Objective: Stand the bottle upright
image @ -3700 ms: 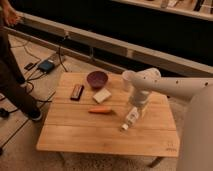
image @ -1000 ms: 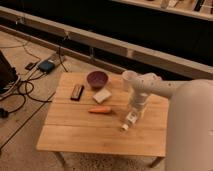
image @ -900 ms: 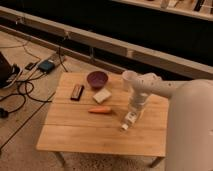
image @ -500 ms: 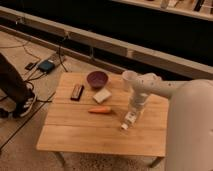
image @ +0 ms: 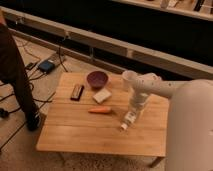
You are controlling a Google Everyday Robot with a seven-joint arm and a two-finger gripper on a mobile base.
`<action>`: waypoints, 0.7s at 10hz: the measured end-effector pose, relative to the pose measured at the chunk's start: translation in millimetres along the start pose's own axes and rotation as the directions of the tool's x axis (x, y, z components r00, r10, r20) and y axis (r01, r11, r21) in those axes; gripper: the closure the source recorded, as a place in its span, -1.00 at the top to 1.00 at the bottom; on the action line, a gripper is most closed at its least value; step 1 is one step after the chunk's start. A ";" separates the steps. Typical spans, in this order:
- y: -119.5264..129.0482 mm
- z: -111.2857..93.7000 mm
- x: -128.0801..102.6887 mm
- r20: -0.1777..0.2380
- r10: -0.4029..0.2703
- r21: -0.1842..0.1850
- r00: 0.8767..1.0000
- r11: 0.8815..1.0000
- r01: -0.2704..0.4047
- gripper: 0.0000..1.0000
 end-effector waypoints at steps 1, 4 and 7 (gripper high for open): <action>2.1 -9.1 10.0 -0.039 0.009 -0.001 0.999 1.000 -0.009 -1.00; 8.1 -39.2 36.6 -0.173 0.050 -0.003 0.984 0.999 -0.051 -1.00; 14.0 -66.8 58.9 -0.371 0.092 0.014 0.924 0.996 -0.093 -1.00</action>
